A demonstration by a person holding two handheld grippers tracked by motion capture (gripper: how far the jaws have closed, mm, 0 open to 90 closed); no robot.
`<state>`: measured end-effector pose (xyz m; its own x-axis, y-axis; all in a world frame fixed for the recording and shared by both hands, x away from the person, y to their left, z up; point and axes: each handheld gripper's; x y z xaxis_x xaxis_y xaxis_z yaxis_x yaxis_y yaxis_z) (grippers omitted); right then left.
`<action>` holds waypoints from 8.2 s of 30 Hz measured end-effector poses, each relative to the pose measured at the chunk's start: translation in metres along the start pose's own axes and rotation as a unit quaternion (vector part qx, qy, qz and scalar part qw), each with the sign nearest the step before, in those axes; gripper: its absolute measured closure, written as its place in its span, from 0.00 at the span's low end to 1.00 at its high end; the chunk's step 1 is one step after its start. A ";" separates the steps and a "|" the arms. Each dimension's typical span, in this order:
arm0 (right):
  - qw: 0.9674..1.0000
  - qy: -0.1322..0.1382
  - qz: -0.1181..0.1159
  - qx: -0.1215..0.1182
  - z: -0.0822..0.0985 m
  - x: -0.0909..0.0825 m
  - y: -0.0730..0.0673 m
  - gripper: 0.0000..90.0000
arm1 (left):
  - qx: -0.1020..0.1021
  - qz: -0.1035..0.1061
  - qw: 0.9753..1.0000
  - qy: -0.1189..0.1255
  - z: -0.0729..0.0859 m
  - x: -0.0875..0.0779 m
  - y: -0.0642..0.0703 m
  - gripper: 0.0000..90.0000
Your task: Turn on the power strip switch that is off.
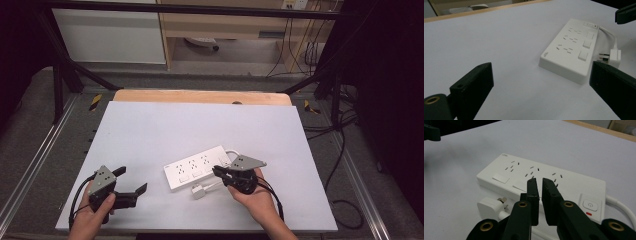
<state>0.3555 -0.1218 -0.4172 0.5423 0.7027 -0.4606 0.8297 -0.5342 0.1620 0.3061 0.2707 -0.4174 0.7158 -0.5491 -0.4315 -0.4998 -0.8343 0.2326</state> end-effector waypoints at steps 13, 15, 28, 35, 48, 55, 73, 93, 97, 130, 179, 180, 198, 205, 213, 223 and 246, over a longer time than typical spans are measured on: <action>1.000 -0.014 0.000 0.000 0.004 0.006 0.001 0.99 | 0.001 -0.001 1.000 0.002 0.000 0.000 0.000 0.06; 1.000 -0.014 0.000 0.000 0.004 0.007 0.001 0.99 | 0.001 -0.002 1.000 0.003 -0.001 -0.001 0.000 0.06; 0.999 -0.033 0.002 0.001 0.009 0.020 0.006 1.00 | 0.002 -0.002 1.000 -0.001 0.000 0.000 0.000 0.06; 0.999 -0.040 0.003 -0.003 0.007 0.028 0.009 1.00 | 0.002 -0.004 1.000 -0.002 0.000 0.000 -0.001 0.06; 0.999 -0.047 0.013 0.000 0.010 0.038 0.016 0.99 | 0.004 -0.004 1.000 -0.002 0.000 0.000 -0.001 0.06; 0.999 -0.048 0.016 0.001 0.011 0.041 0.018 0.99 | 0.005 -0.003 1.000 -0.004 0.001 0.000 0.000 0.06; 0.999 -0.041 0.015 0.008 0.014 0.046 0.021 0.99 | 0.006 -0.003 1.000 -0.005 0.001 0.001 0.000 0.06; 0.999 -0.037 0.017 0.009 0.014 0.047 0.021 0.98 | 0.006 -0.003 1.000 -0.004 0.001 0.001 0.000 0.06; 0.999 -0.037 0.018 0.010 0.015 0.047 0.020 0.98 | 0.006 -0.003 1.000 -0.004 0.001 0.001 0.000 0.06; 0.999 -0.035 0.027 0.003 0.017 0.049 0.018 1.00 | 0.005 -0.002 1.000 -0.006 0.001 0.001 0.000 0.06; 1.000 -0.023 0.018 0.006 0.013 0.044 0.017 1.00 | 0.006 -0.003 1.000 -0.004 0.001 0.000 0.000 0.06; 1.000 -0.022 0.017 0.006 0.012 0.044 0.017 1.00 | 0.006 -0.003 1.000 -0.004 0.001 0.000 0.000 0.06; 0.999 0.024 0.025 0.026 -0.007 0.019 0.021 0.74 | 0.006 -0.004 1.000 -0.005 0.001 0.000 -0.001 0.06; 0.999 0.033 0.024 0.026 -0.012 0.012 0.021 0.65 | 0.006 -0.004 1.000 -0.005 0.001 0.000 -0.001 0.06; 0.999 0.037 0.022 0.029 -0.016 0.009 0.023 0.46 | 0.005 -0.005 1.000 -0.004 0.001 0.000 -0.001 0.06; 0.998 0.045 0.037 0.031 -0.020 0.004 0.027 0.13 | 0.003 -0.006 1.000 -0.004 0.001 0.000 -0.002 0.06; 0.990 0.079 0.111 0.045 -0.015 -0.054 0.048 0.04 | 0.002 -0.007 1.000 -0.004 0.001 0.001 -0.001 0.06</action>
<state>0.3685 -0.1784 -0.3715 0.7297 0.6246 -0.2783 0.6766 -0.7185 0.1612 0.3069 0.2716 -0.4186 0.7187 -0.5365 -0.4424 -0.4912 -0.8420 0.2230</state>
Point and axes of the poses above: each handheld gripper's, and its own axes: x roughly forward along the jaws, z roughly out of its underside, y roughly to its right, and after that the axes turned 13 degrees about -x, right-handed
